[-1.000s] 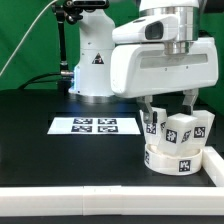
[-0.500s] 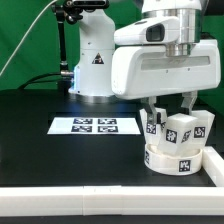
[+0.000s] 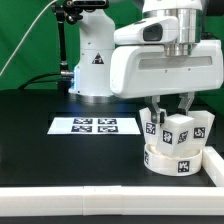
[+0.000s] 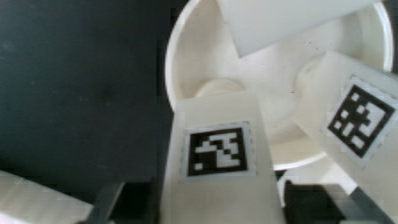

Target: Assemble stool

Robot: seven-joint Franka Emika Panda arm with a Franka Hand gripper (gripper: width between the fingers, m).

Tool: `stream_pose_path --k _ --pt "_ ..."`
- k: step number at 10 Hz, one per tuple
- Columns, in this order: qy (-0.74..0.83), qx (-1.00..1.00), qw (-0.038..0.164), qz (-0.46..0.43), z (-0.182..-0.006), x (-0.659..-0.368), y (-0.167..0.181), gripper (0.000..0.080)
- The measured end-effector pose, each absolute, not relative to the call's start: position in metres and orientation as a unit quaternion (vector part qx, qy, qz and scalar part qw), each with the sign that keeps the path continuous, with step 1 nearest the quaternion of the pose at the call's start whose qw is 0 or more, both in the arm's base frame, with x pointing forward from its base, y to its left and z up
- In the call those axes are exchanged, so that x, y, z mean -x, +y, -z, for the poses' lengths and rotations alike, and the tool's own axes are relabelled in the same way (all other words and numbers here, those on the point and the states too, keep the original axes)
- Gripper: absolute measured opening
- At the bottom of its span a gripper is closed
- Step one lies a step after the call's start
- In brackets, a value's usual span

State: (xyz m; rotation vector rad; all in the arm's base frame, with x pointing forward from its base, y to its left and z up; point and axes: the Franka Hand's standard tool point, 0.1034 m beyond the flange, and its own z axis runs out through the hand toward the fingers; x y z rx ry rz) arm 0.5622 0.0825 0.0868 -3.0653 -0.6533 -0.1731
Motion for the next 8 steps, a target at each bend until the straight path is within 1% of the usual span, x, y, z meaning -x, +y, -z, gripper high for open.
stream_pose_path --k 3,6,8 --pt "-0.109 0.992 0.007 0.055 -0.087 -0.562 0.082 0.0338" --pt "0.076 0.995 0.017 0.059 -0.086 -0.561 0.084 0.0339" --pt "0.206 0.977 0.025 0.057 -0.086 -0.560 0.092 0.0340"
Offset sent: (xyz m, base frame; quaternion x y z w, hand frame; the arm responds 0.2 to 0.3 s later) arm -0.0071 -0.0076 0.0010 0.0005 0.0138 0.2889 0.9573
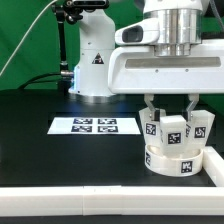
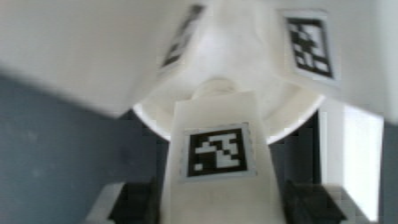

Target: Assemble stool

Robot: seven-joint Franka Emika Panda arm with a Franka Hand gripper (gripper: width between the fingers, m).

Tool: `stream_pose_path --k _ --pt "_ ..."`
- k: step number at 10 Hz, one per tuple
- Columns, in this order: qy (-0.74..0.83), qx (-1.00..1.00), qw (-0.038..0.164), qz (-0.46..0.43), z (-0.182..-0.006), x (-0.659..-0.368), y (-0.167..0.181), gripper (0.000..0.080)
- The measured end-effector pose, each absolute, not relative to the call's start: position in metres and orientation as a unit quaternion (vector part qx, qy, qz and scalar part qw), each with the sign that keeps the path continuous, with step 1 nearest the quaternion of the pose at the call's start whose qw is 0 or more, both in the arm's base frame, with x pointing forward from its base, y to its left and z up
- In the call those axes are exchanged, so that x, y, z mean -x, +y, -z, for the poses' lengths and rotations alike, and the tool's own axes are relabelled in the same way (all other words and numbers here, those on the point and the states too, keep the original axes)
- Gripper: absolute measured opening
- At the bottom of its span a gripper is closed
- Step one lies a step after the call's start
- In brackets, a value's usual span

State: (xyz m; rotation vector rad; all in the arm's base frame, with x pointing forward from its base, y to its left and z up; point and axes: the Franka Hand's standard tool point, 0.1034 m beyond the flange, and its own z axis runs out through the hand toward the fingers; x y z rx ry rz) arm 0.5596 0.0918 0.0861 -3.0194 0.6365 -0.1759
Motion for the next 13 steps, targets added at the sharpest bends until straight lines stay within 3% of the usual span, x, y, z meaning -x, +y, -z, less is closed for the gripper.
stream_pose_path --k 6,13 --pt "0.472 0.879 0.049 0.047 -0.086 -0.557 0.113 0.0340" --pt "0.647 0.759 0.066 0.031 -0.086 -0.557 0.115 0.0340"
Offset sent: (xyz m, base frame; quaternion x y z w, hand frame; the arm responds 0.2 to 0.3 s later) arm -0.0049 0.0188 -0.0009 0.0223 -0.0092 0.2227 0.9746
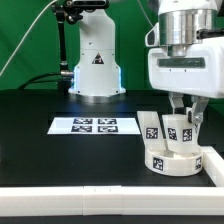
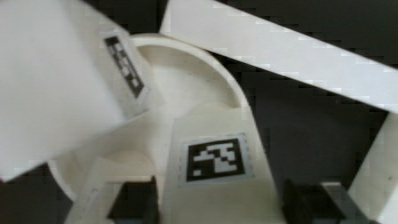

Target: Assemble stool

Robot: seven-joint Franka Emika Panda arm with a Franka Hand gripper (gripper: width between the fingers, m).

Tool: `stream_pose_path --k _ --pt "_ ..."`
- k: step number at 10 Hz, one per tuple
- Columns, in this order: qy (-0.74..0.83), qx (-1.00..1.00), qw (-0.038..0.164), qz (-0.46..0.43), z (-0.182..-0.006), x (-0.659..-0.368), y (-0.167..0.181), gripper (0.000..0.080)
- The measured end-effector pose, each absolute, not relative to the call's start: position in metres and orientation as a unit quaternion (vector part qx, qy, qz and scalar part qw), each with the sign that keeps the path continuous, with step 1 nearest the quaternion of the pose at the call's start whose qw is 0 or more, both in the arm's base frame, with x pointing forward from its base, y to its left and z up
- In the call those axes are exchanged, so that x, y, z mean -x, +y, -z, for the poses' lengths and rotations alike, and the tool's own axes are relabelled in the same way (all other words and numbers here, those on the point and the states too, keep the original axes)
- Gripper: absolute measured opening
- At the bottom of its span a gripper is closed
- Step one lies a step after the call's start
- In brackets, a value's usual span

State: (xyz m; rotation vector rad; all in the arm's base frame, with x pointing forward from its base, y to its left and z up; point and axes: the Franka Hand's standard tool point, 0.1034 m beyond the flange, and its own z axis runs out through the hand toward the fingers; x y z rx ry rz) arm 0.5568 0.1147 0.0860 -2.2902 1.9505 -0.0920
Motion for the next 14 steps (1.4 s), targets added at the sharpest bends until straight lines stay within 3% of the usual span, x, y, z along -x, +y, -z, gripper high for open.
stream_pose_path --k 3,9,12,13,14 --pt "0.730 0.678 0.081 0.020 -0.0855 -0.5567 0.1140 0.0340" --pt "0.907 0.395 0.146 0.001 -0.0859 -0.5534 0.1093 0.0340" --pt "0.912 0.384 0.147 -0.003 -0.0854 -0.5533 0.1102 0.0340" --pt "0.911 0.385 0.147 -0.003 -0.0850 -0.5531 0.1101 0.0415" --pt "0.911 0.385 0.147 -0.003 -0.0853 -0.5535 0.1103 0.0582"
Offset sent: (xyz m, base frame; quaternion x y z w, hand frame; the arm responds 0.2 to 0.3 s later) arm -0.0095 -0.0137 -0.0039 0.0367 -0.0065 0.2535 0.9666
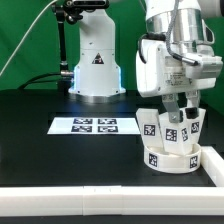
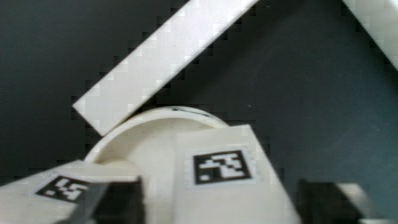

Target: Assemble stool

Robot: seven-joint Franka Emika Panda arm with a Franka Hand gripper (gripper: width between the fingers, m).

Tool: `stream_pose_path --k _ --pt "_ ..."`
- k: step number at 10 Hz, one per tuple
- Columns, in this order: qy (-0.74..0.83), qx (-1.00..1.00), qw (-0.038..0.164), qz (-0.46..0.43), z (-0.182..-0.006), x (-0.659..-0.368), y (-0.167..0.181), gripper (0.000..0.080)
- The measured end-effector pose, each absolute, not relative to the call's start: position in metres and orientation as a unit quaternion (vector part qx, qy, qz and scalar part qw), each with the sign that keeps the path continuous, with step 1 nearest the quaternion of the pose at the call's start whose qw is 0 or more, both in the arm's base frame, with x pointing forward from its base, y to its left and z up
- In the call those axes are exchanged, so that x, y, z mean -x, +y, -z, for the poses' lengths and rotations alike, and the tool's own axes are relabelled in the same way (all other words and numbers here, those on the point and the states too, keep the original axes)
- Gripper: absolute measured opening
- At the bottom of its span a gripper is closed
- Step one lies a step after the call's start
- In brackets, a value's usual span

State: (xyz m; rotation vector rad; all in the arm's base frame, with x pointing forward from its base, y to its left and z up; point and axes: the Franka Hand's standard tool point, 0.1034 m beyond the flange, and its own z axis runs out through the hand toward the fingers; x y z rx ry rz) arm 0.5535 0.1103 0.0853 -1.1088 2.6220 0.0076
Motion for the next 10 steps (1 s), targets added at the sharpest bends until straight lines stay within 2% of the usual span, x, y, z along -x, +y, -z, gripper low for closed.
stream_pose_path --k 1,3,6,10 --pt "0.904 0.402 0.145 -0.011 -0.091 -0.555 0.115 0.0629" --pt "0.902 0.399 0.165 -0.019 -0.111 -0.560 0.119 0.0646" --pt "0.852 0.498 0.163 0.001 -0.108 -0.559 0.118 0.0649" --pt "0.663 0.740 0.107 0.025 -0.108 -0.560 0.125 0.0649"
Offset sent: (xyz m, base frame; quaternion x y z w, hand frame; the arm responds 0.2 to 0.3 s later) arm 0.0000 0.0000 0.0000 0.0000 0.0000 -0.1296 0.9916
